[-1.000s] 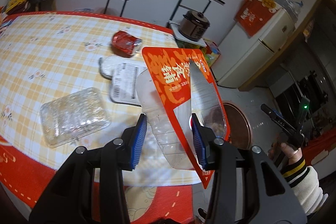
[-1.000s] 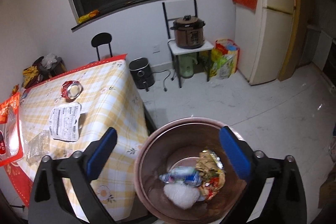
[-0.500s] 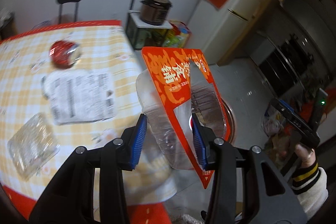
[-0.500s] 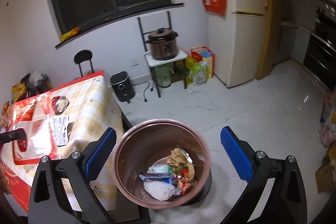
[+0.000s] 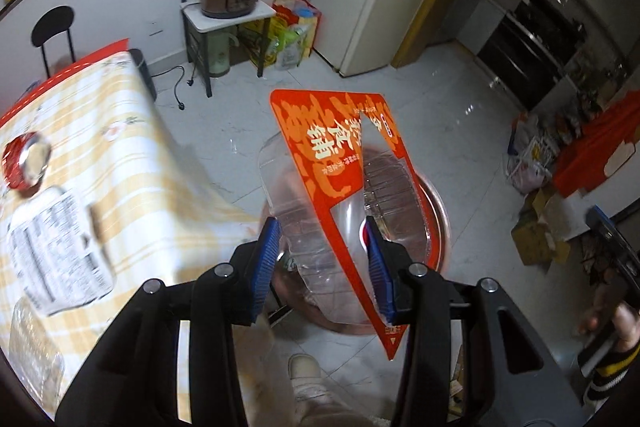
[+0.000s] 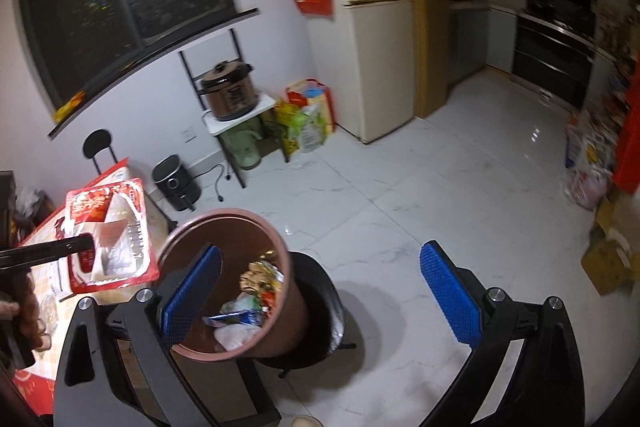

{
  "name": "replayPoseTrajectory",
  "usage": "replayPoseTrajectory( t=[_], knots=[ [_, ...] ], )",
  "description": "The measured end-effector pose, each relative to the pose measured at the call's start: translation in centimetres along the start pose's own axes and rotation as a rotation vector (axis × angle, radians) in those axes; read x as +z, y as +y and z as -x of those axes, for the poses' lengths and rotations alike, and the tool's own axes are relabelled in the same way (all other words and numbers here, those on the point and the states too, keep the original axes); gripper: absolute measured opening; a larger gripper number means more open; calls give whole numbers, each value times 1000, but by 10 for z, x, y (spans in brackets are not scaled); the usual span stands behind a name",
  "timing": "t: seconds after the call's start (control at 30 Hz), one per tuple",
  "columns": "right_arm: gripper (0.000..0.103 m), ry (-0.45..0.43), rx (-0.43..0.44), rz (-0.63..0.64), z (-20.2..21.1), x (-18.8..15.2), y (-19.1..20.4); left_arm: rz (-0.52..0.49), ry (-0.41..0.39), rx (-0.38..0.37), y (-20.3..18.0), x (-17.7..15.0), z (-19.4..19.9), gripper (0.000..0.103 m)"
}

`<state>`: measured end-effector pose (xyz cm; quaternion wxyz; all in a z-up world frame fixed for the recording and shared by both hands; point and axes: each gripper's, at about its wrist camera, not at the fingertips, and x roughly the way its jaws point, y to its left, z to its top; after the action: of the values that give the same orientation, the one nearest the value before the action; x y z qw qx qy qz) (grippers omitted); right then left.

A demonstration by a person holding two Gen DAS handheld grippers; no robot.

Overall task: Collect trash
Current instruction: 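Carry the red-card package to the bin and open the left tool, then move the open left tool over the clear plastic tray on the table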

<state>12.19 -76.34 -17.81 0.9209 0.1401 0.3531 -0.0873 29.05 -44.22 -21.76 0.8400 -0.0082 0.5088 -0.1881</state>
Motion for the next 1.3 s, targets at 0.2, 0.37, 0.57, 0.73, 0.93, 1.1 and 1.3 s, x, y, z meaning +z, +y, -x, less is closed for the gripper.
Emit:
replayPoseTrajectory(
  t=[0.2,0.37,0.57,0.73,0.93,1.1,1.3],
  knots=[
    [98,10,-27,-30,4,-9,-17,-2,-47,-60,-10,18,-15,84],
    [98,2,-16,-27,2,-6,-10,17,-106,-69,-4,21,8,91],
    [98,-10,32,11,1,2,17,65,-208,-36,30,10,63,94],
    [98,-19,91,57,-7,13,59,162,-305,46,87,-12,124,97],
    [98,-29,160,103,-14,22,115,274,-406,201,166,-56,205,97],
    [98,-28,213,148,-9,21,182,354,-452,295,232,-104,265,97],
    [98,-7,251,243,11,2,277,385,-450,309,307,-168,306,97]
  ],
)
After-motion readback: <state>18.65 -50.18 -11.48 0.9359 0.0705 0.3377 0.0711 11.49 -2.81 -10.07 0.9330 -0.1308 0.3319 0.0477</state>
